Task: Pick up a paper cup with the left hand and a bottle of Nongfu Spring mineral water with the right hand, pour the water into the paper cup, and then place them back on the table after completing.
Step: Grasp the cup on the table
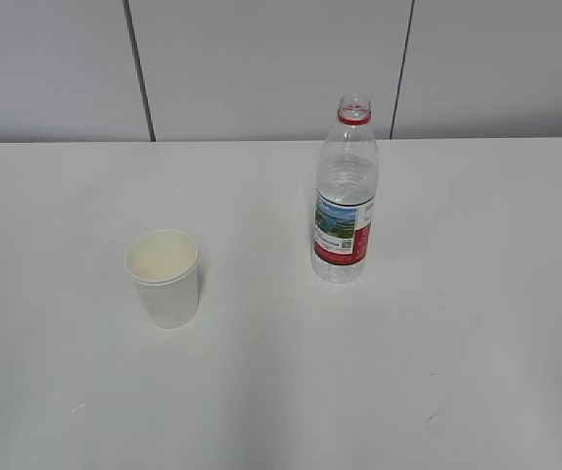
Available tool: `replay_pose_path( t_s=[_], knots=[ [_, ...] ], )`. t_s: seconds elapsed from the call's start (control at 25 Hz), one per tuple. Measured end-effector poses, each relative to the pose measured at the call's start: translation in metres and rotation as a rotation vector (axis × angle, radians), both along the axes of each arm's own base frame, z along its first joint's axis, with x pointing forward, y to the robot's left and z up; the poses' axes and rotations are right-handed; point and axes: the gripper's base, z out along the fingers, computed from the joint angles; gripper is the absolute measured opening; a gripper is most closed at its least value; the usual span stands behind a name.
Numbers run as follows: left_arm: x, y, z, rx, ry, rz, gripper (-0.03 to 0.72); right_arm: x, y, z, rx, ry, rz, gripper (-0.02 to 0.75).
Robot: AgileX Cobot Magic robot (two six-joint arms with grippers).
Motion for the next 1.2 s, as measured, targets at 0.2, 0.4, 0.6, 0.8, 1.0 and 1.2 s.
replay_pose_path(
  t_s=[0.2,0.4,0.6,0.8,1.0,1.2],
  knots=[
    [0.0,0.0,0.0,0.0,0.0,0.0,0.438,0.0,0.0,0.0,0.0,0.0,0.0,0.586],
    [0.0,0.0,0.0,0.0,0.0,0.0,0.438,0.0,0.0,0.0,0.0,0.0,0.0,0.586],
    [0.0,-0.0001,0.0,-0.001,0.0,-0.001,0.438,0.0,0.0,0.0,0.0,0.0,0.0,0.586],
    [0.0,-0.0001,0.0,-0.001,0.0,-0.001,0.438,0.0,0.0,0.0,0.0,0.0,0.0,0.586],
    [0.0,-0.0001,0.0,-0.001,0.0,-0.001,0.438,0.0,0.0,0.0,0.0,0.0,0.0,0.586],
    [0.0,-0.0001,0.0,-0.001,0.0,-0.001,0.438,0.0,0.0,0.0,0.0,0.0,0.0,0.586]
  ],
)
